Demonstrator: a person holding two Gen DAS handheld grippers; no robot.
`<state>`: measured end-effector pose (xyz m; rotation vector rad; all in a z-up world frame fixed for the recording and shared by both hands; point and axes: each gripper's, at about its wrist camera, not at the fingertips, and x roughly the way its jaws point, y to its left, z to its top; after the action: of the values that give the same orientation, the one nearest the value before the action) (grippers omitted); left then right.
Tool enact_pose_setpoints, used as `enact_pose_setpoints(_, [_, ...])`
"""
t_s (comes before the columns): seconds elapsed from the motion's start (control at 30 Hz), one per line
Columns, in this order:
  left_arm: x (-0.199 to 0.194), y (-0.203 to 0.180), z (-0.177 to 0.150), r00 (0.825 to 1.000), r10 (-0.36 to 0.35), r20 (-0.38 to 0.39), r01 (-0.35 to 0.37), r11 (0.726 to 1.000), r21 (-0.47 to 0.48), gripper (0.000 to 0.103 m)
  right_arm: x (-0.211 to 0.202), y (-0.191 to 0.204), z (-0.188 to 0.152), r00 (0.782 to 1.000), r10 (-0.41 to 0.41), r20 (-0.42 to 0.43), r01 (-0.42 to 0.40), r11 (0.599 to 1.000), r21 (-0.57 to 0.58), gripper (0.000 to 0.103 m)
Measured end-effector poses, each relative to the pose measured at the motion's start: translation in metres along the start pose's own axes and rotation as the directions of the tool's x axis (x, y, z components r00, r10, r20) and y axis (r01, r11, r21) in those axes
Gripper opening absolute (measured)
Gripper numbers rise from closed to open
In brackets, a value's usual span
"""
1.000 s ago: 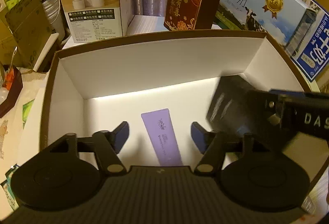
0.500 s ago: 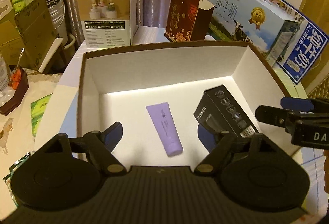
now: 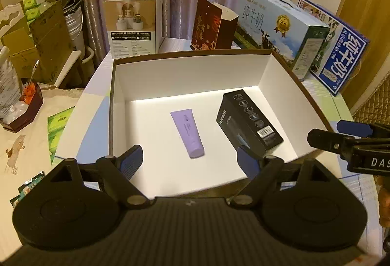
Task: Organize objects
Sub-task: 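Move both tools back toward the remaining items on the table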
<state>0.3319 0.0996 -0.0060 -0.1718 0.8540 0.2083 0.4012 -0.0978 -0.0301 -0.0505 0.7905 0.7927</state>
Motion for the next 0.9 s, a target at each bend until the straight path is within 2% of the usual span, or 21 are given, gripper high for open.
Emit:
enact_pose_setpoints(0.3, [-0.033,-0.011,-0.020,1.000,-0.003,0.008,0.003,1.000,-0.001,0.082,-0.032,-0.002,-0.020,1.000,0.007,0.011,-0.008,1.000,0.029,0.090])
enact_pose_setpoints(0.9, [-0.079,-0.037,-0.086,0.999,-0.025,-0.030,0.024,0.999,-0.027,0.082,-0.095,-0.008,-0.078,1.000,0.009,-0.020,-0.008,1.000,0.029,0.090])
